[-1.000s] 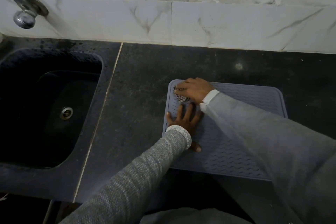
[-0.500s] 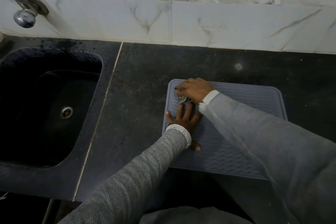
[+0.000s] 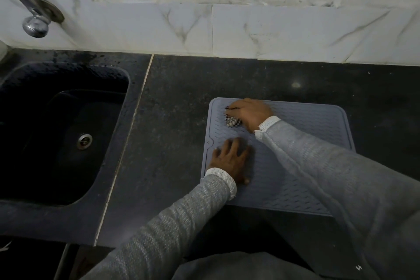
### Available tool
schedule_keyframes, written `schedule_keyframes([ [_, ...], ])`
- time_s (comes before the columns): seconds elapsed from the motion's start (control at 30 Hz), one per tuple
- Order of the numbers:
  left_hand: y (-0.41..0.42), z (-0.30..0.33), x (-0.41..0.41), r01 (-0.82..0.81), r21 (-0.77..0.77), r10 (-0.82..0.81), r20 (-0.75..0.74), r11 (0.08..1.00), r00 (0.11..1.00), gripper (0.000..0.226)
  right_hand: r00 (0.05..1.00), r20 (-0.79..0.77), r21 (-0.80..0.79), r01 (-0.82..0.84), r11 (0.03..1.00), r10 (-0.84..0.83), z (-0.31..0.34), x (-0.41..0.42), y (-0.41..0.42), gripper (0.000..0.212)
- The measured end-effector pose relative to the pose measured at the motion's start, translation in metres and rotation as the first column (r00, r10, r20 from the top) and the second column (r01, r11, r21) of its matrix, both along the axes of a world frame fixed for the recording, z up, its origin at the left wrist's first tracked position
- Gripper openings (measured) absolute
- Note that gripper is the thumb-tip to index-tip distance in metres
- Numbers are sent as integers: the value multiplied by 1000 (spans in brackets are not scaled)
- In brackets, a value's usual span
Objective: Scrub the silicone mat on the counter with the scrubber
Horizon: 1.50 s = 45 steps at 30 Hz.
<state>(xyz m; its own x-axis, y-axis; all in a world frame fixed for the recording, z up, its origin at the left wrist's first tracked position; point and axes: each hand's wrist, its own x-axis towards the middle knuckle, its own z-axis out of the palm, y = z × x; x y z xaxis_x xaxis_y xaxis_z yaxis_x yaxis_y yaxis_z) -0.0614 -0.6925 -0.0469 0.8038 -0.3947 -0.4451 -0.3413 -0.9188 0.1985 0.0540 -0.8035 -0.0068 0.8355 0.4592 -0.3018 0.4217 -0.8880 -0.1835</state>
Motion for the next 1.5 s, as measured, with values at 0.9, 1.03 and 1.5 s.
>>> schedule_keyframes([
  [0.9, -7, 5, 6, -21, 111, 20, 8, 994, 1000, 99, 996, -39, -24, -86, 996, 85, -19, -9, -28, 44],
  [1.03, -8, 6, 7, -10, 118, 9, 9, 993, 1000, 98, 965, 18, -234, -249, 940, 260, -15, -11, -73, 46],
  [1.5, -10, 11, 10, -18, 135, 22, -29, 991, 999, 95, 976, 82, -233, -179, 956, 202, -22, -20, -102, 46],
])
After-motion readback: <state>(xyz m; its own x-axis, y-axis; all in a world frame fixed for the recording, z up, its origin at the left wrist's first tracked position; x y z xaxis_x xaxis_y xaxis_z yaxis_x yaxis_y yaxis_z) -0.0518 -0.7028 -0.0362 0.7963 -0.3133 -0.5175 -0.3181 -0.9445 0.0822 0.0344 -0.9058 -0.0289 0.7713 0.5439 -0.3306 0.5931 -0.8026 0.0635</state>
